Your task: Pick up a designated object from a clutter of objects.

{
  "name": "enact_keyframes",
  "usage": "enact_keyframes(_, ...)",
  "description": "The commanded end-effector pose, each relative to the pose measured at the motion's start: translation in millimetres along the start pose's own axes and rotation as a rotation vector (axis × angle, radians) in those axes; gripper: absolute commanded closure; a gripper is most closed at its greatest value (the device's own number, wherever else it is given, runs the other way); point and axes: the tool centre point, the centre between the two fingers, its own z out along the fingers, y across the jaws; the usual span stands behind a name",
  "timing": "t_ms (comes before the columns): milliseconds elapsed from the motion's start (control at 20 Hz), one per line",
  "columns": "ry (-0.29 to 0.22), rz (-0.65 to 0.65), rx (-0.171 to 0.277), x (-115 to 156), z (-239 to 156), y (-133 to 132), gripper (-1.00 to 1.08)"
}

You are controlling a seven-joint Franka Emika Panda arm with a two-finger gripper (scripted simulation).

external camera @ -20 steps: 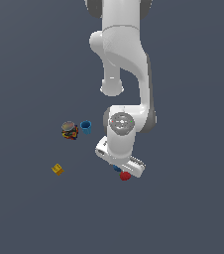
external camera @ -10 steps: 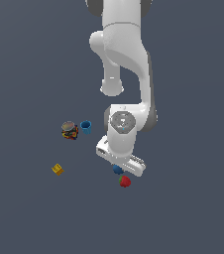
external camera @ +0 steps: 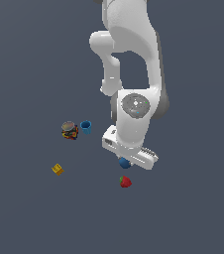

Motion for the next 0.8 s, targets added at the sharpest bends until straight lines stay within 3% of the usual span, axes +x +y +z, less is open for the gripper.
enact_keyframes(0, -0.001, -0.001, -0.001, -6, -23, -9, 1.08)
enact_keyframes(750, -0.02, -0.006, -0.012, -46, -182, -71, 1.08)
